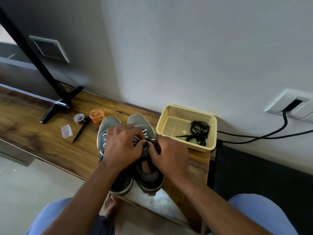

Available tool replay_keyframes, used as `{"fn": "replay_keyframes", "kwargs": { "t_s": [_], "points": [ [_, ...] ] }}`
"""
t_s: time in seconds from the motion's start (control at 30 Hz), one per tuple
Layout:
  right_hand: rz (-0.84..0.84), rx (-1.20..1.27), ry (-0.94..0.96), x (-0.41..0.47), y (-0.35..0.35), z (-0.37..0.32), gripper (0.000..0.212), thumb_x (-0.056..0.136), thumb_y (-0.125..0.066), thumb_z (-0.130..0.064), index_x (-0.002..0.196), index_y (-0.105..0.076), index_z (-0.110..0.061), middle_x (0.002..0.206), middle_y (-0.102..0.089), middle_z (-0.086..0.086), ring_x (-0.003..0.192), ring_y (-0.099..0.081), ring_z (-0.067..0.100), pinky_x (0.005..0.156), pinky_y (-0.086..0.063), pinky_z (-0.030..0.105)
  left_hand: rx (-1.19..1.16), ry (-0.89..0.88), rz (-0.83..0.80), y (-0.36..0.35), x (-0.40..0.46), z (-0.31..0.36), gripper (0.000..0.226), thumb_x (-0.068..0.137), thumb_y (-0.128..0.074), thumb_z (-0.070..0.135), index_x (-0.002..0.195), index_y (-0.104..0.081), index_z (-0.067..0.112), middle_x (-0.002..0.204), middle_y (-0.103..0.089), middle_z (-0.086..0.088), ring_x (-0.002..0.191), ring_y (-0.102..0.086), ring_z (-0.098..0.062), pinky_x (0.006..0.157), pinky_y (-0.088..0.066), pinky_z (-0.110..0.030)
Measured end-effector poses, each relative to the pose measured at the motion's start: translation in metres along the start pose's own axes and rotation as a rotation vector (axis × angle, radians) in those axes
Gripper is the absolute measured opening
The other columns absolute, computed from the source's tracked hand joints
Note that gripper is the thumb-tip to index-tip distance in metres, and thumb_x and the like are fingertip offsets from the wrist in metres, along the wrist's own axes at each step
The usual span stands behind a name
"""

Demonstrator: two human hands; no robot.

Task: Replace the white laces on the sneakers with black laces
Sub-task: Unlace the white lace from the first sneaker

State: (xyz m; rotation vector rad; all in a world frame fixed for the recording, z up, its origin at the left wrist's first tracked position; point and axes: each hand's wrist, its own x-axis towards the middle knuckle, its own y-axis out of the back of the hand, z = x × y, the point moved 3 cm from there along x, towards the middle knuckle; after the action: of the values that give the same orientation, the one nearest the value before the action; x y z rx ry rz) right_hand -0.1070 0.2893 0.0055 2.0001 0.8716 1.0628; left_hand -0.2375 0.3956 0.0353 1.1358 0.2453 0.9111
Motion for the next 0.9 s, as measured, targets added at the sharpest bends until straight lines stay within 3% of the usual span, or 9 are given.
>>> {"fn": "replay_keyframes", "kwargs": {
  "t_s": [0.1, 0.2, 0.33, 0.47, 0.6, 0.67, 0.77, 0.9],
  "points": [
    [0.016, -0.011, -0.004, 0.001, 0.002, -0.002, 0.035, 0.094, -0.057, -0.05, 0.076, -0.056, -0.021, 0.065, -0.06, -0.001, 0.059, -0.059, 0.026, 0.045, -0.038, 0.033, -0.007, 0.038, 0.02, -0.002, 0.0, 0.0, 0.014, 0.081, -0.082, 0.021, 0.084, -0.071, 0.03, 0.087, -0.068, 0.015, 0.091, -0.062, -0.016, 0.089, -0.048, -0.048],
    [0.024, 0.0, 0.009, 0.001, 0.002, -0.002, 0.033, 0.092, -0.062, -0.046, 0.072, -0.054, -0.021, 0.063, -0.058, -0.001, 0.056, -0.058, 0.026, 0.044, -0.036, 0.032, -0.066, 0.147, 0.107, -0.002, 0.003, -0.007, 0.013, 0.093, -0.067, 0.017, 0.088, -0.063, 0.028, 0.092, -0.065, 0.012, 0.086, -0.063, -0.016, 0.087, -0.049, -0.046],
    [0.027, -0.004, 0.005, 0.002, 0.002, 0.0, 0.035, 0.09, -0.062, -0.046, 0.069, -0.046, -0.023, 0.059, -0.055, -0.003, 0.053, -0.055, 0.023, 0.045, -0.026, 0.029, -0.048, 0.342, 0.235, 0.006, 0.003, -0.021, 0.01, 0.097, -0.058, 0.02, 0.093, -0.057, 0.029, 0.095, -0.063, 0.013, 0.087, -0.056, -0.011, 0.088, -0.036, -0.039],
    [0.024, -0.007, 0.009, 0.002, -0.001, -0.001, 0.034, 0.09, -0.061, -0.048, 0.071, -0.047, -0.023, 0.061, -0.057, -0.002, 0.055, -0.057, 0.025, 0.046, -0.027, 0.029, -0.041, 0.148, 0.077, 0.007, 0.004, -0.01, 0.029, 0.084, -0.063, 0.033, 0.111, -0.074, 0.03, 0.112, -0.074, 0.01, 0.108, -0.065, -0.018, 0.103, -0.045, -0.051],
    [0.024, 0.004, 0.002, 0.001, -0.002, 0.0, 0.035, 0.092, -0.057, -0.051, 0.074, -0.053, -0.021, 0.064, -0.059, 0.0, 0.058, -0.06, 0.028, 0.045, -0.034, 0.031, 0.048, 0.044, -0.042, 0.0, 0.0, -0.003, 0.018, 0.077, -0.078, 0.041, 0.094, -0.078, 0.036, 0.106, -0.073, 0.017, 0.115, -0.059, -0.018, 0.107, -0.037, -0.05],
    [0.019, 0.005, 0.002, 0.001, -0.002, 0.0, 0.035, 0.092, -0.057, -0.051, 0.074, -0.053, -0.021, 0.064, -0.06, -0.001, 0.058, -0.06, 0.027, 0.045, -0.033, 0.031, 0.045, 0.05, -0.036, -0.002, 0.001, -0.004, 0.013, 0.077, -0.083, 0.037, 0.088, -0.076, 0.035, 0.099, -0.072, 0.019, 0.11, -0.06, -0.017, 0.106, -0.038, -0.05],
    [0.014, 0.003, 0.006, 0.002, -0.002, -0.002, 0.032, 0.089, -0.06, -0.048, 0.073, -0.051, -0.022, 0.063, -0.058, -0.001, 0.057, -0.059, 0.026, 0.047, -0.027, 0.029, -0.067, 0.083, 0.037, -0.001, 0.003, -0.005, 0.012, 0.084, -0.082, 0.026, 0.084, -0.072, 0.032, 0.082, -0.068, 0.02, 0.086, -0.064, -0.011, 0.099, -0.047, -0.053],
    [0.002, -0.008, -0.005, 0.003, -0.001, -0.002, 0.032, 0.088, -0.061, -0.046, 0.071, -0.051, -0.021, 0.061, -0.057, -0.001, 0.055, -0.058, 0.025, 0.047, -0.025, 0.028, -0.206, 0.323, 0.228, 0.007, 0.005, -0.015, 0.01, 0.093, -0.068, 0.023, 0.086, -0.064, 0.03, 0.078, -0.069, 0.015, 0.078, -0.064, -0.011, 0.089, -0.053, -0.047]
  ]
}}
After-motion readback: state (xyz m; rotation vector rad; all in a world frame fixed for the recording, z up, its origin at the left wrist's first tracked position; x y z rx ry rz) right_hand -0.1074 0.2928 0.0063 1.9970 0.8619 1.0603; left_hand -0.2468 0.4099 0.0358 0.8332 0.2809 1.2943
